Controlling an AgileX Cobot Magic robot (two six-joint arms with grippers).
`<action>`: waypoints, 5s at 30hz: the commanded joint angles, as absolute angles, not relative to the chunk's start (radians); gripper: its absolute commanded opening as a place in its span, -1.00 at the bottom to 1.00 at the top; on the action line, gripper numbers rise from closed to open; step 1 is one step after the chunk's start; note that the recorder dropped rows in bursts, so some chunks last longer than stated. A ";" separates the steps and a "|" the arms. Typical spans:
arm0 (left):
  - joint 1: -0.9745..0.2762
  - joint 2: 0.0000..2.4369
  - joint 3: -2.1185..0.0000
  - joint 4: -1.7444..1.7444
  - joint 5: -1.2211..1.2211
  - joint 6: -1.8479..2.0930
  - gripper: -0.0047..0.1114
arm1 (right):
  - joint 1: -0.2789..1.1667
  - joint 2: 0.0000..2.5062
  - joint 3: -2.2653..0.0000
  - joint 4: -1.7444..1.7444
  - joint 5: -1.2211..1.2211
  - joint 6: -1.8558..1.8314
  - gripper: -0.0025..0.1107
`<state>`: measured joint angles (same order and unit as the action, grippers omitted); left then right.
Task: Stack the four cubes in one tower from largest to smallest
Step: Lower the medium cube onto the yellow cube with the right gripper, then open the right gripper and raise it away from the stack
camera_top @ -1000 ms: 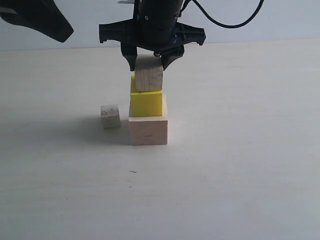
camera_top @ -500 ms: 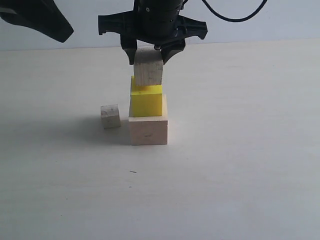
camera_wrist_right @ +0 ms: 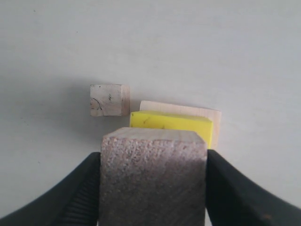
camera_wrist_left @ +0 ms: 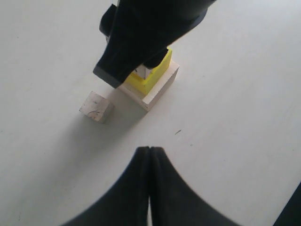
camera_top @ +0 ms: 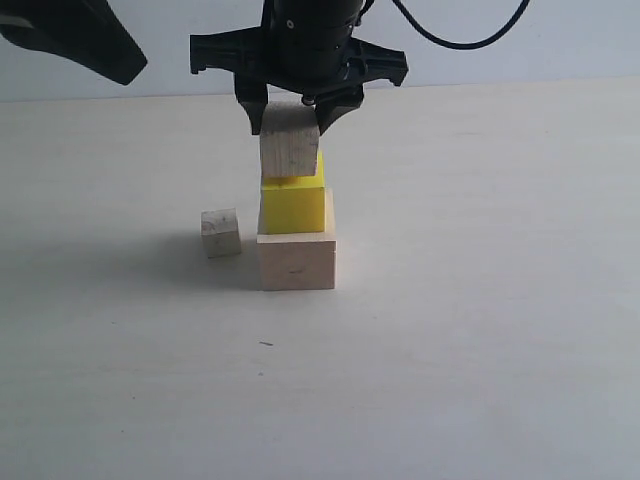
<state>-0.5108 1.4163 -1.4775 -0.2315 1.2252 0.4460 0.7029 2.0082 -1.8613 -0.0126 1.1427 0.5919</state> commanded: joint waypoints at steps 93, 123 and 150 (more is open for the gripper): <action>-0.506 1.408 -1.474 -0.254 1.221 0.448 -0.92 | 0.704 2.031 -1.872 -0.038 1.150 0.584 -0.96; -0.506 1.408 -1.474 -0.258 1.221 0.450 -0.92 | 0.704 2.031 -1.872 -0.017 1.152 0.582 -0.71; -0.506 1.408 -1.474 -0.272 1.221 0.456 -0.92 | 0.704 2.012 -1.872 0.000 1.156 0.586 0.38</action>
